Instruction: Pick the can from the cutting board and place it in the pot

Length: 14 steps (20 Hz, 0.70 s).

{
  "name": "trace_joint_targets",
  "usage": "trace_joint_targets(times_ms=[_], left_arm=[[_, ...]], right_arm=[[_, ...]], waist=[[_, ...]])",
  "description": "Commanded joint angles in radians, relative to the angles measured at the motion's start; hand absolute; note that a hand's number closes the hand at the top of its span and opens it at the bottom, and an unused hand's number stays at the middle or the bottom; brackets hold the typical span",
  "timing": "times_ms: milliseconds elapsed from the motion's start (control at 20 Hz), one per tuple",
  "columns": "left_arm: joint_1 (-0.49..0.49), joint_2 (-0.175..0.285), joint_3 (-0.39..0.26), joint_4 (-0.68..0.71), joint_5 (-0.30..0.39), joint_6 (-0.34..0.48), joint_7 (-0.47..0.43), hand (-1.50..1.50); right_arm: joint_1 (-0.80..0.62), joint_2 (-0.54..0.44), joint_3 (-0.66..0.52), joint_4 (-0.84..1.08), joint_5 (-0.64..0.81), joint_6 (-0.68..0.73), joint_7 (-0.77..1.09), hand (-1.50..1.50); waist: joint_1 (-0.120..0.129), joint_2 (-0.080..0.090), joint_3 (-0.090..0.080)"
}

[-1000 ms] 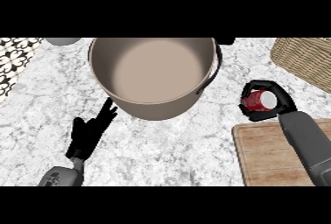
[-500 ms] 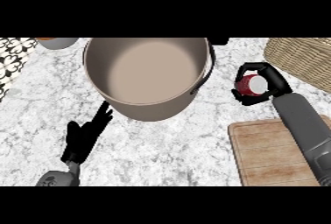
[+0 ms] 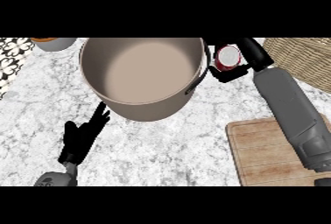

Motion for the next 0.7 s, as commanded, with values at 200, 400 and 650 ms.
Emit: trace_joint_targets(times_ms=[200, 400, 650], left_arm=[[-0.021, 0.003, 0.009, -0.018, 0.014, -0.032, 0.030, 0.00], [-0.025, -0.045, -0.029, 0.003, -0.036, 0.007, 0.005, 0.00], [-0.066, -0.045, -0.020, -0.027, -0.021, -0.002, 0.065, 0.00]], right_arm=[[-0.177, 0.099, 0.094, -0.047, 0.119, -0.011, 0.276, 1.50], [-0.245, 0.189, 0.130, 0.013, 0.185, -0.062, 0.359, 1.50], [-0.320, 0.250, 0.168, 0.151, 0.269, -0.095, 0.358, 1.50]], waist=[[0.009, 0.003, -0.001], [0.015, 0.007, -0.001], [0.033, 0.015, -0.001]])
